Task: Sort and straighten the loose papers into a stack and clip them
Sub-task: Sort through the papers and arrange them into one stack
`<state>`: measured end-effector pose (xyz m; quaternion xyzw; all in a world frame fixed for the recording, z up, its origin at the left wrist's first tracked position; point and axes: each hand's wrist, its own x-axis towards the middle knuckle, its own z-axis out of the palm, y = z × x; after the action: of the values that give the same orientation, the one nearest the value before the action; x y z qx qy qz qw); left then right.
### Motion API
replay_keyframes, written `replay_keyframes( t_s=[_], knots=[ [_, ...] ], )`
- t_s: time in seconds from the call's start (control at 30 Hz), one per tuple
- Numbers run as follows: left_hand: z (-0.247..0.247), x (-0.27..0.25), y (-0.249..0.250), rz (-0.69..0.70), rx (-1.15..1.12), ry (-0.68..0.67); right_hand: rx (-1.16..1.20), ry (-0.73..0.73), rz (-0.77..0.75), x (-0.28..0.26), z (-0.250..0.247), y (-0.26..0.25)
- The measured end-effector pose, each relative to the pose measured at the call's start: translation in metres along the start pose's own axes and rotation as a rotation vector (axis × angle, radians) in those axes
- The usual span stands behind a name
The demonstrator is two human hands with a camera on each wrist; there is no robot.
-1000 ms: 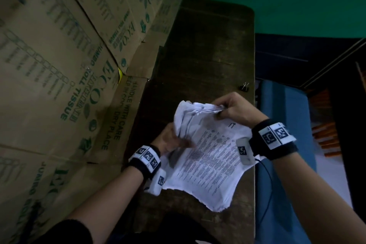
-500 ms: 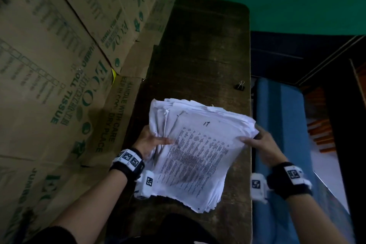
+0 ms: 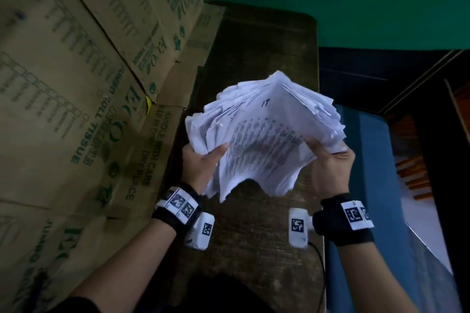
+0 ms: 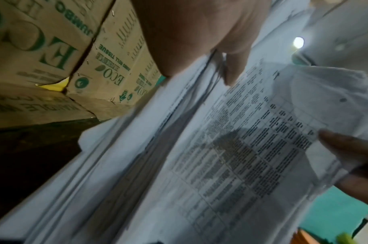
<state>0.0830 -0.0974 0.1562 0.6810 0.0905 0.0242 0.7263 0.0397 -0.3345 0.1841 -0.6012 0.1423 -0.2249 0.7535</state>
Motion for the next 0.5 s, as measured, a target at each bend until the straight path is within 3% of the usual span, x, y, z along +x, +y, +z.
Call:
replay_keyframes(
  t_s=[0.1,0.3,0.43,0.5],
  knots=[
    [-0.006,0.0,0.0,0.086,-0.021,-0.036,0.029,-0.042,-0.08,-0.002,-0.006,-0.001],
    [-0.039,0.017,-0.019,0.005,0.114,-0.203,0.049,-0.123,0.082,-0.004,-0.04,0.034],
    [-0.041,0.025,-0.025,-0.074,0.162,-0.325,-0.226,-0.215,0.162,-0.005,-0.038,0.041],
    [-0.03,0.024,-0.026,-0.112,0.225,-0.297,-0.279,-0.215,0.175,-0.005,-0.021,0.039]
  ],
)
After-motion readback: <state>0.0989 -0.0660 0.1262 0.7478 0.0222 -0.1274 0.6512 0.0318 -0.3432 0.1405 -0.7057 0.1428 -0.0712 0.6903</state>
